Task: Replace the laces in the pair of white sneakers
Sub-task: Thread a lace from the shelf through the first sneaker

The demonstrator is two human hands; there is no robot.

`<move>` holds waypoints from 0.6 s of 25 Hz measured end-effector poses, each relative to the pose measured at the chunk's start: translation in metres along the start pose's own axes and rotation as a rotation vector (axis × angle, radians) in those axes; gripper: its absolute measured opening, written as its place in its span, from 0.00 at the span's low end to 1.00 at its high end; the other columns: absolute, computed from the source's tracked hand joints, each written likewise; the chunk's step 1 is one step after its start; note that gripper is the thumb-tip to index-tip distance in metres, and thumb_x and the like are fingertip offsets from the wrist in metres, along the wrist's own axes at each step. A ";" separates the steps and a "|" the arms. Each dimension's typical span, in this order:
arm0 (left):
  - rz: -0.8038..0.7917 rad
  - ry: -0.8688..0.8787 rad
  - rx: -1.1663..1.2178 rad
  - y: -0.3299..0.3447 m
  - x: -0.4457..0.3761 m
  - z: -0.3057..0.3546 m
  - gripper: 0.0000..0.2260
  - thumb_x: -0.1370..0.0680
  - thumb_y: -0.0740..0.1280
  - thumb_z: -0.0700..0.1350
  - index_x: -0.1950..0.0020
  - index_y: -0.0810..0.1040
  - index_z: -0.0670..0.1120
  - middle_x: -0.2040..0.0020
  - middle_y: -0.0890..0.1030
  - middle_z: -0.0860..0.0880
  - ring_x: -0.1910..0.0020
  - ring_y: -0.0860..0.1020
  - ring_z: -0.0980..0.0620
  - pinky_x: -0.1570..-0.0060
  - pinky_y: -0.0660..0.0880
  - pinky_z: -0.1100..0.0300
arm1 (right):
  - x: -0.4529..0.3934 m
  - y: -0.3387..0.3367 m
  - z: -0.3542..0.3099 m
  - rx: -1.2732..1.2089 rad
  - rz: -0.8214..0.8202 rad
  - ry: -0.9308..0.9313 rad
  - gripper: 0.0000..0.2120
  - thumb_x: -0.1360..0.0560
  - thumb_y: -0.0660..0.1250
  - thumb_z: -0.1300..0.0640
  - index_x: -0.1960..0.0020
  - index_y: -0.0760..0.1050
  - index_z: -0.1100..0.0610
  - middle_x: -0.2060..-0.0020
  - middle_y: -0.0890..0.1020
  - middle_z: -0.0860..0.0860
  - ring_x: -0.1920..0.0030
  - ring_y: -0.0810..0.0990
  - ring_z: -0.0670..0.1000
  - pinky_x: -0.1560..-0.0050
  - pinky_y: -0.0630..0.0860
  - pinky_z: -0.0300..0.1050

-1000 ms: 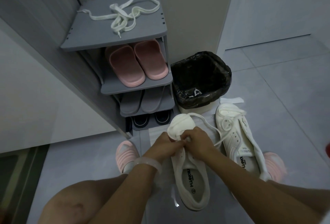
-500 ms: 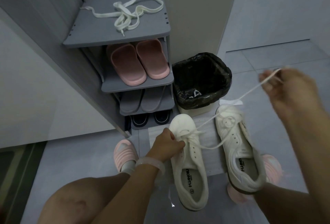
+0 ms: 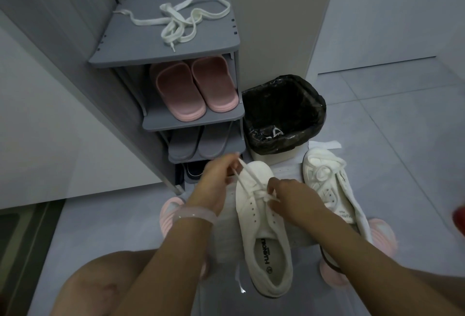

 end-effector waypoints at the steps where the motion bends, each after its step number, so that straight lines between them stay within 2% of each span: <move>1: 0.026 0.017 0.046 -0.006 0.000 0.008 0.18 0.24 0.63 0.44 0.74 0.70 0.47 0.68 0.73 0.50 0.64 0.71 0.53 0.60 0.66 0.61 | 0.001 -0.001 -0.001 0.020 0.032 0.011 0.12 0.22 0.59 0.51 0.42 0.69 0.56 0.47 0.78 0.55 0.48 0.77 0.57 0.52 0.72 0.46; 3: 0.100 0.047 -0.088 -0.018 0.004 0.015 0.19 0.24 0.64 0.46 0.74 0.69 0.47 0.70 0.72 0.50 0.67 0.71 0.53 0.61 0.67 0.61 | 0.000 0.000 -0.001 0.034 0.048 0.009 0.11 0.21 0.57 0.52 0.44 0.71 0.57 0.48 0.78 0.55 0.49 0.78 0.56 0.55 0.71 0.45; 5: 0.188 0.101 -0.503 -0.028 0.007 0.017 0.16 0.24 0.66 0.45 0.72 0.70 0.46 0.71 0.71 0.49 0.67 0.71 0.51 0.63 0.68 0.60 | -0.002 -0.001 0.001 -0.020 0.015 0.006 0.12 0.22 0.58 0.51 0.45 0.73 0.57 0.48 0.78 0.54 0.48 0.77 0.55 0.54 0.70 0.44; 6: 0.245 0.147 -0.725 -0.031 0.008 0.019 0.12 0.25 0.66 0.44 0.69 0.71 0.46 0.66 0.73 0.48 0.62 0.73 0.49 0.58 0.70 0.59 | -0.003 -0.003 0.002 -0.064 -0.005 0.007 0.12 0.22 0.59 0.51 0.46 0.75 0.58 0.49 0.79 0.54 0.48 0.77 0.54 0.54 0.70 0.43; 7: 0.297 0.190 -0.918 -0.033 0.011 0.023 0.05 0.25 0.65 0.43 0.61 0.74 0.46 0.58 0.75 0.47 0.53 0.75 0.46 0.50 0.71 0.55 | -0.004 -0.005 0.004 -0.106 -0.017 0.012 0.12 0.23 0.60 0.51 0.48 0.76 0.58 0.50 0.80 0.54 0.49 0.78 0.54 0.55 0.70 0.42; 8: 0.334 0.223 -1.064 -0.033 0.014 0.025 0.04 0.26 0.65 0.42 0.51 0.74 0.45 0.49 0.74 0.45 0.46 0.73 0.44 0.44 0.69 0.51 | -0.005 -0.007 0.007 -0.146 -0.023 0.016 0.12 0.23 0.61 0.51 0.50 0.77 0.58 0.54 0.80 0.53 0.51 0.78 0.53 0.58 0.70 0.41; 9: 0.327 0.258 -1.173 -0.028 0.017 0.025 0.11 0.25 0.64 0.42 0.44 0.72 0.44 0.44 0.72 0.44 0.43 0.72 0.43 0.42 0.67 0.50 | -0.006 -0.009 0.009 -0.177 -0.024 0.016 0.10 0.23 0.62 0.52 0.54 0.78 0.57 0.58 0.79 0.52 0.54 0.77 0.52 0.61 0.69 0.40; 11: 0.149 0.316 -1.221 -0.006 0.021 0.014 0.13 0.24 0.63 0.46 0.43 0.70 0.41 0.44 0.74 0.42 0.44 0.74 0.42 0.47 0.70 0.52 | -0.007 -0.010 0.011 -0.210 -0.038 0.009 0.11 0.24 0.62 0.52 0.64 0.73 0.53 0.65 0.76 0.49 0.59 0.74 0.49 0.68 0.64 0.36; 13: -0.147 0.191 -1.218 0.017 0.028 -0.015 0.16 0.24 0.63 0.53 0.46 0.72 0.41 0.47 0.77 0.43 0.50 0.76 0.44 0.53 0.72 0.56 | -0.007 -0.006 0.011 -0.220 -0.073 0.004 0.13 0.25 0.63 0.53 0.68 0.68 0.51 0.66 0.74 0.48 0.62 0.72 0.47 0.70 0.62 0.35; 14: -0.259 0.130 -1.200 0.025 0.033 -0.028 0.15 0.24 0.63 0.53 0.48 0.73 0.42 0.49 0.77 0.44 0.53 0.76 0.46 0.57 0.71 0.58 | -0.007 -0.005 0.010 -0.233 -0.090 0.009 0.14 0.26 0.63 0.54 0.69 0.67 0.52 0.68 0.73 0.48 0.64 0.71 0.47 0.70 0.62 0.35; 15: -0.306 0.098 -1.200 0.027 0.034 -0.037 0.12 0.25 0.64 0.52 0.53 0.73 0.43 0.53 0.77 0.45 0.56 0.76 0.48 0.61 0.70 0.61 | -0.007 -0.005 0.012 -0.267 -0.095 0.029 0.15 0.26 0.64 0.55 0.71 0.66 0.53 0.70 0.72 0.48 0.65 0.71 0.47 0.69 0.62 0.37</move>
Point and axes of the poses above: each hand's wrist, its own x-axis away from the middle knuckle, its own y-axis out of the palm, z = x × y, the point moved 6 cm from there along -x, towards the middle knuckle
